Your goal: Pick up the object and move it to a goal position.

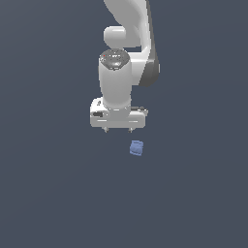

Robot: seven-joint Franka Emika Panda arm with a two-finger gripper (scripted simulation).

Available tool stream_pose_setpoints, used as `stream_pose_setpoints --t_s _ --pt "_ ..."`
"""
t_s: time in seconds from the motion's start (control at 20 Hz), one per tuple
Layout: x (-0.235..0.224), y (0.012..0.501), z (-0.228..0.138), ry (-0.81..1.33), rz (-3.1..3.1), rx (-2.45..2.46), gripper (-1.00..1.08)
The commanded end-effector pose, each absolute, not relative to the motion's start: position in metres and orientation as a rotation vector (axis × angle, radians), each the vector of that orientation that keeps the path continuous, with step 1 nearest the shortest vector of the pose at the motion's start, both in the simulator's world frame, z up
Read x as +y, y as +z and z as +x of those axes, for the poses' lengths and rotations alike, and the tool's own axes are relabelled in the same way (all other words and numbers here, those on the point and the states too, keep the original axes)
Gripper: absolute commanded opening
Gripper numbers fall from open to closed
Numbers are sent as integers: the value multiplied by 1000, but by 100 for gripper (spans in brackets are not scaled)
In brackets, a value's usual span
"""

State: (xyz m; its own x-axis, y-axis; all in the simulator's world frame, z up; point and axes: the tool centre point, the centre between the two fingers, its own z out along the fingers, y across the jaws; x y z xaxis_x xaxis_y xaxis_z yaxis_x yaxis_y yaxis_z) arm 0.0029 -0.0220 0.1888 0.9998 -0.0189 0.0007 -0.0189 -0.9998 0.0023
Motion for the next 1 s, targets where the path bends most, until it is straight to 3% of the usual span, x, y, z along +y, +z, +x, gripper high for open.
stream_pose_setpoints --t_s 0.0,0.95 --pt "-22 189 3 1 3139 -30 100" --pt "-19 169 -10 -91 3149 -66 100"
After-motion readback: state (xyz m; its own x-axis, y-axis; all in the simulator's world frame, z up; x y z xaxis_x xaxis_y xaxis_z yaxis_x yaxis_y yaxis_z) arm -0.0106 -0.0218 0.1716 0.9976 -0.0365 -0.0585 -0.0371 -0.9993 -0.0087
